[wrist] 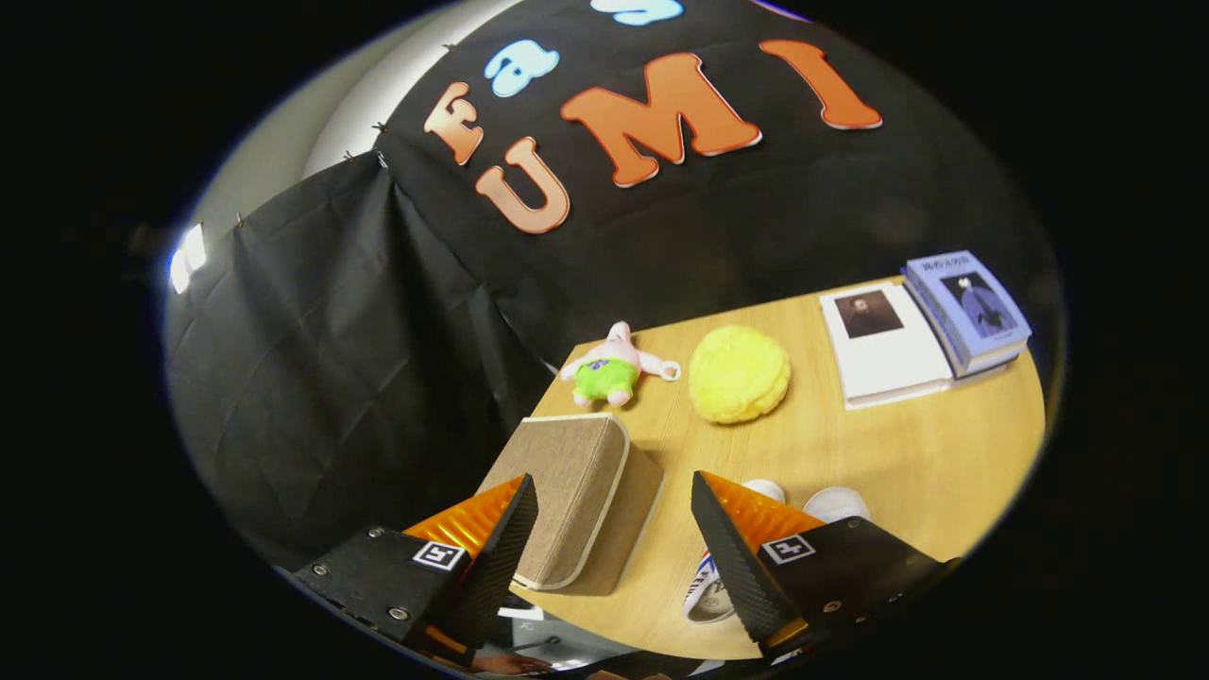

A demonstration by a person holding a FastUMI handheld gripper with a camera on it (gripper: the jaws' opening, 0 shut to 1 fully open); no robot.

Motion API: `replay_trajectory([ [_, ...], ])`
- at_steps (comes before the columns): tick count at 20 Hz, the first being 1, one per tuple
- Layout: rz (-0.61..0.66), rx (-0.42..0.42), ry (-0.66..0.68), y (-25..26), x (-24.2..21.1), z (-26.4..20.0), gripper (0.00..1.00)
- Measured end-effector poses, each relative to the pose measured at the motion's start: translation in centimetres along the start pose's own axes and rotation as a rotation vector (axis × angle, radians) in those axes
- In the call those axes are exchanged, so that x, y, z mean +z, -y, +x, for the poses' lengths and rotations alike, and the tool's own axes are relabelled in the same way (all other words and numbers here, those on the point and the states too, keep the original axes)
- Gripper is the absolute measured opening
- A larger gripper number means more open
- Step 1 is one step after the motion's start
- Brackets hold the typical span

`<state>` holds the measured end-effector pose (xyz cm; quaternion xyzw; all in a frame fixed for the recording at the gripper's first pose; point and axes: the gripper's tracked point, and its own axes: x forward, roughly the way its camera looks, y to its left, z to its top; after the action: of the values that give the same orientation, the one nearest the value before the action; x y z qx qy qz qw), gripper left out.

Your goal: Open the storage box then place both shoes into the box .Put the left shoe in first, then the right shoe, with the right side of both shoes facing outward in a uniform manner.

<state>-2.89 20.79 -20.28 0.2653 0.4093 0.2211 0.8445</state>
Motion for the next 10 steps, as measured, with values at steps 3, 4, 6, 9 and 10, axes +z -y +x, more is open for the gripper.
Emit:
replay_trajectory([
  [3,0.121,0.072,-0.117,-1.4,-2.6,2.3,0.98],
  [4,0.162,0.081,-0.150,-1.6,-3.4,3.0,0.98],
  [6,0.228,0.102,-0.192,-1.8,-4.3,4.3,0.98],
  [9,0.263,0.129,-0.265,-2.7,-6.4,7.0,0.98],
  [10,0.268,0.134,-0.288,-2.8,-7.3,7.8,0.98],
])
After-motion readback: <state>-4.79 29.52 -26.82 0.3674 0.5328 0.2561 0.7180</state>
